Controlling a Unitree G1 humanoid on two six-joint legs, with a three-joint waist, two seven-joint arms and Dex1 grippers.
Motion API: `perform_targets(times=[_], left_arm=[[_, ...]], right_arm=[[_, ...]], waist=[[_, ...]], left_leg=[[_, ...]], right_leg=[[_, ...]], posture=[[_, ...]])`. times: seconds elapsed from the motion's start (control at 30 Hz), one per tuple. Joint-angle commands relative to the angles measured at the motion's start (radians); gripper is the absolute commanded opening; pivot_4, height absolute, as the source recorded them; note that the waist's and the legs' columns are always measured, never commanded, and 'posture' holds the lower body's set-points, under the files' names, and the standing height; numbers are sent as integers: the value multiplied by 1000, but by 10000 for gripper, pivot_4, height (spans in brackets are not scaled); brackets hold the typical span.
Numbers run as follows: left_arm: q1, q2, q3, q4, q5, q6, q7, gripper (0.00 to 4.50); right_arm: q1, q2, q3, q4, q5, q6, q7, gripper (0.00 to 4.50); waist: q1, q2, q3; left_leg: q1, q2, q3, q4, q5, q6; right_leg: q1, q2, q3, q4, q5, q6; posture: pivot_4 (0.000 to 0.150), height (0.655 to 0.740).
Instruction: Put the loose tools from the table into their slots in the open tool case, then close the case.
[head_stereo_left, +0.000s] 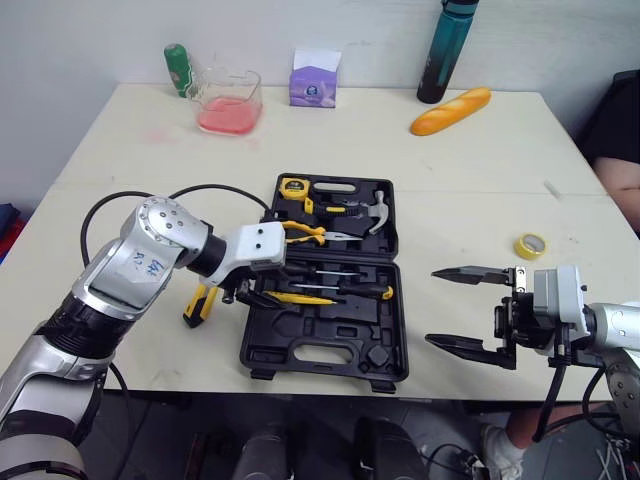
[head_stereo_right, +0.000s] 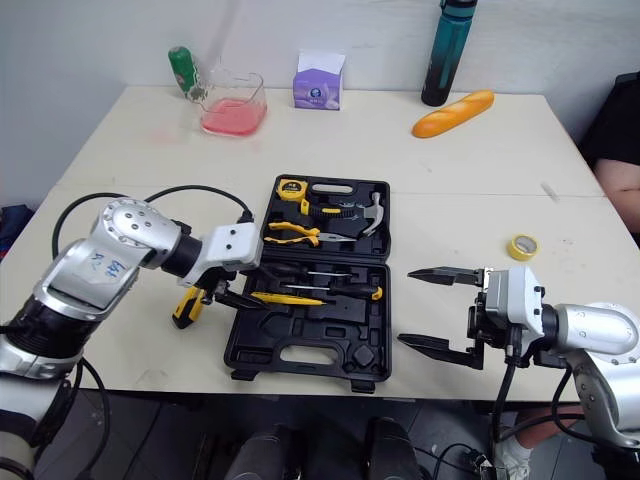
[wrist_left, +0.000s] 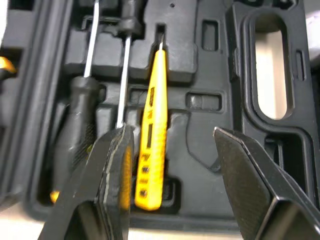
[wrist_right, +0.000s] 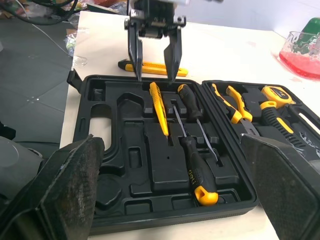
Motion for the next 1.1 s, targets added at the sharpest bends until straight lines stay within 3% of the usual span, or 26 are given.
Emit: perform_targets(times=[0.03, 0.13, 0.37, 0.47, 0.6, 1.1], left_arm=[[66, -13, 151, 55, -76, -170, 9, 27173], [128, -37, 234, 158, -91, -352, 25, 27173], [187, -121, 324, 195, -187, -419, 43, 27173], [208, -164, 347, 181, -242, -418, 52, 18426], [208, -200, 339, 195, -240, -423, 81, 272], [272, -261, 210, 313, -97, -513, 149, 272]], right_arm=[[-4, 1, -5, 3, 2, -31, 10, 45000], [4, 6, -3, 8, -3, -42, 11, 45000], [5, 18, -15, 26, -1, -75, 10, 45000], [11, 24, -22, 37, 0, -93, 16, 45000], [13, 28, -19, 48, 0, -108, 15, 45000], [33, 40, -18, 99, -9, -176, 19, 45000]], waist=[[-1, 0, 0], [-2, 0, 0], [2, 0, 0], [0, 0, 0], [0, 0, 0], [0, 0, 0]], left_leg=[[0, 0, 0, 0, 0, 0], [0, 2, 0, 0, 0, 0], [0, 1, -1, 1, -1, 1], [0, 1, 0, 1, -1, 1], [0, 1, 0, 1, -1, 1], [1, 1, 0, 1, -1, 1]], right_leg=[[0, 0, 0, 0, 0, 0], [0, 0, 0, 0, 0, 0], [1, -2, 0, 0, 0, 1], [1, -2, 0, 0, 1, 1], [1, -1, 0, 0, 1, 1], [1, -1, 0, 0, 1, 1]], posture=[[1500, 7400], [1500, 7400], [1500, 7400], [1500, 7400], [1500, 7400], [1500, 7400]])
